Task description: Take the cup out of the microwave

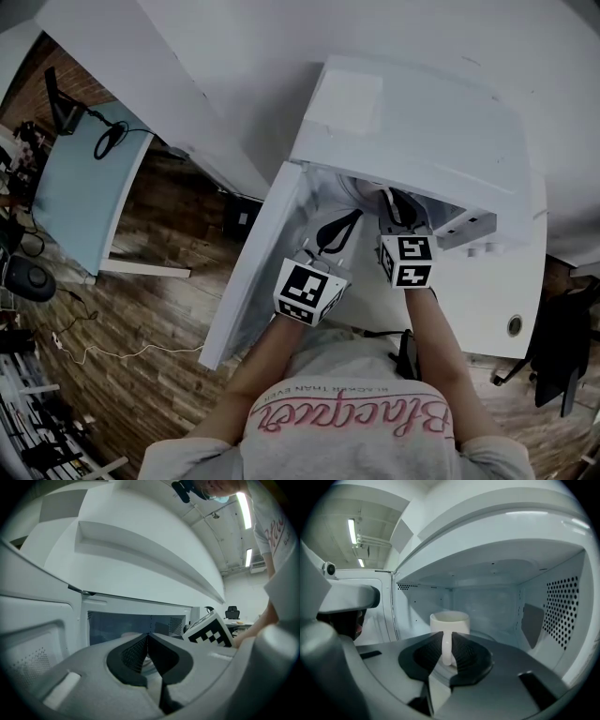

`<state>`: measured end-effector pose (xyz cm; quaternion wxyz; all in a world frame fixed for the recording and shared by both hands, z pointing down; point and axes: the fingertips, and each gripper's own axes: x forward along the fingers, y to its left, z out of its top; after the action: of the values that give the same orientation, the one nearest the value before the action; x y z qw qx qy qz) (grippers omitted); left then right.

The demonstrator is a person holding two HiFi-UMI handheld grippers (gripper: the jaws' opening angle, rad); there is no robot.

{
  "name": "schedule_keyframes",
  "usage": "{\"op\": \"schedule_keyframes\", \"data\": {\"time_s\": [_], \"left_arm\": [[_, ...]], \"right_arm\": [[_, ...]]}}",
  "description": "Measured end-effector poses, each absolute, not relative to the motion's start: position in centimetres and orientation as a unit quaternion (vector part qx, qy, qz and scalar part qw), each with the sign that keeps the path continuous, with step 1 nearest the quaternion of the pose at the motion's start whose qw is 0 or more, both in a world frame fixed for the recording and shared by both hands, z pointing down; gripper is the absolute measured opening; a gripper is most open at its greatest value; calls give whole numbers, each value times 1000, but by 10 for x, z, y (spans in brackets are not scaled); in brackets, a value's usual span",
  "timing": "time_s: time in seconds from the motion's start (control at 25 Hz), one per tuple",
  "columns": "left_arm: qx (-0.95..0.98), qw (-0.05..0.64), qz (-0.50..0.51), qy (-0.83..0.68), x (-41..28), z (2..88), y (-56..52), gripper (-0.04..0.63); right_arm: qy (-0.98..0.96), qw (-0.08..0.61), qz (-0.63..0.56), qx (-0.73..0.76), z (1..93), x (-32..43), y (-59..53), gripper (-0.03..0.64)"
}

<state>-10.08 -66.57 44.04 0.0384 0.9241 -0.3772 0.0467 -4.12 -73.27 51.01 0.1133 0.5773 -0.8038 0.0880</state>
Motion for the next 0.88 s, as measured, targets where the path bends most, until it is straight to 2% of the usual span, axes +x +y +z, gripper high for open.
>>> {"op": "schedule_keyframes", "data": {"time_s": [0.88], "left_arm": [[923, 32, 51, -379, -102, 442, -662, 7]], "right_arm": [[-801, 103, 99, 581, 508, -35, -731, 54]]}}
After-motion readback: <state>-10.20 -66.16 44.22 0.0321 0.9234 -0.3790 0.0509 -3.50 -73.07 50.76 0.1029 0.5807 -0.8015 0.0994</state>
